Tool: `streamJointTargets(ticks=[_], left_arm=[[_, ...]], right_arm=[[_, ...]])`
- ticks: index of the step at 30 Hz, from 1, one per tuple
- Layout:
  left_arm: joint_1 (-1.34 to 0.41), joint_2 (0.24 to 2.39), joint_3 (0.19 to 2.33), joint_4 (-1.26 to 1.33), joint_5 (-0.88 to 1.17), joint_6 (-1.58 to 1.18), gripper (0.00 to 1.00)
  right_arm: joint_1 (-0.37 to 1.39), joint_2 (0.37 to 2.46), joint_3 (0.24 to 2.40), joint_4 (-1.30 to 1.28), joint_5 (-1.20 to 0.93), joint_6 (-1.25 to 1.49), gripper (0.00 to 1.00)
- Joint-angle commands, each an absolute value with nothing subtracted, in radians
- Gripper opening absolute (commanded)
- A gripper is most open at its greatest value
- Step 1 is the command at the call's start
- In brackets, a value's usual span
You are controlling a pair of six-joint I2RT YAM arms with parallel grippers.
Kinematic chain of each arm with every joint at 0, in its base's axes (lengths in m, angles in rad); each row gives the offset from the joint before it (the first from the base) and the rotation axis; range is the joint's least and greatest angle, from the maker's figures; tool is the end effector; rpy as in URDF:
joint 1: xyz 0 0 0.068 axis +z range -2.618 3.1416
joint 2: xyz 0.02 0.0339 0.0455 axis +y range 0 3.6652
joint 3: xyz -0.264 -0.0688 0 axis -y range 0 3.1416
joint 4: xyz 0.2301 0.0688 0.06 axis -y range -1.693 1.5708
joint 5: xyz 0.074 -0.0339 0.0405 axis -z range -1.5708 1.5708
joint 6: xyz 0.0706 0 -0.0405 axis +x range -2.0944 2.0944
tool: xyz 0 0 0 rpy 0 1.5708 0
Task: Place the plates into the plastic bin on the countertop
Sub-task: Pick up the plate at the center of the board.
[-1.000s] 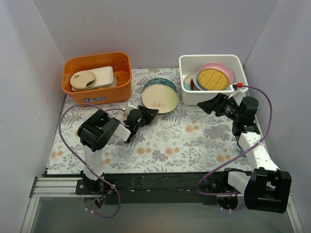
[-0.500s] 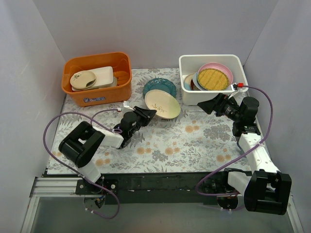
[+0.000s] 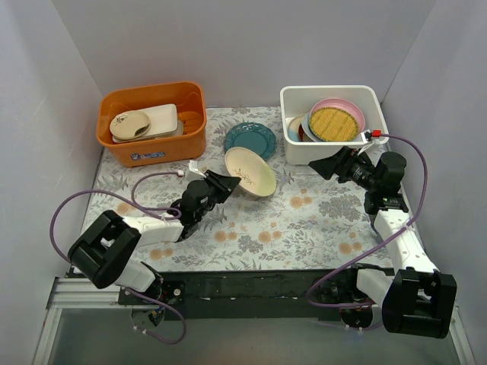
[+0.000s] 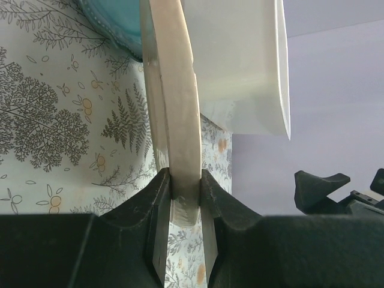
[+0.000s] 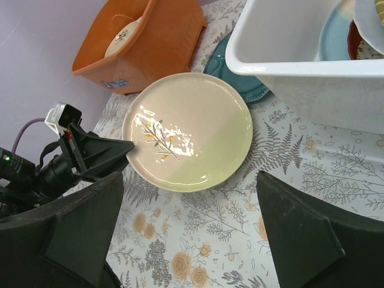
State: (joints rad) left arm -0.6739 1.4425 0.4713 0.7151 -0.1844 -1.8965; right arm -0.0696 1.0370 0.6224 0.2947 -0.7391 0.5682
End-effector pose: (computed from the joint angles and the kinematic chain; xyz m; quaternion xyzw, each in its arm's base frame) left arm 0.2459 -0.1798 0.1829 -0.4985 0.6132 -0.5632 0.2413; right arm 0.2484 0.0304 0.2879 -0.0088 0.7376 0.4145 0.5329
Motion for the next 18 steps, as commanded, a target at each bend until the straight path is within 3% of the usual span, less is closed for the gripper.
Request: streamJointTargets(ticks=[1,18], left_arm=[[-0.681,1.287,0.473,0.773,-0.225,-1.847,0.0],[-0.681,1.108,0.477,0.626,-0.127,-1.724,0.0]], right_arm=[[-0.064,1.014,0.626,0.328,-0.758,0.554,0.98],[-0.064,1.038,0.626,0.367,-0.808,0.575,0.98]])
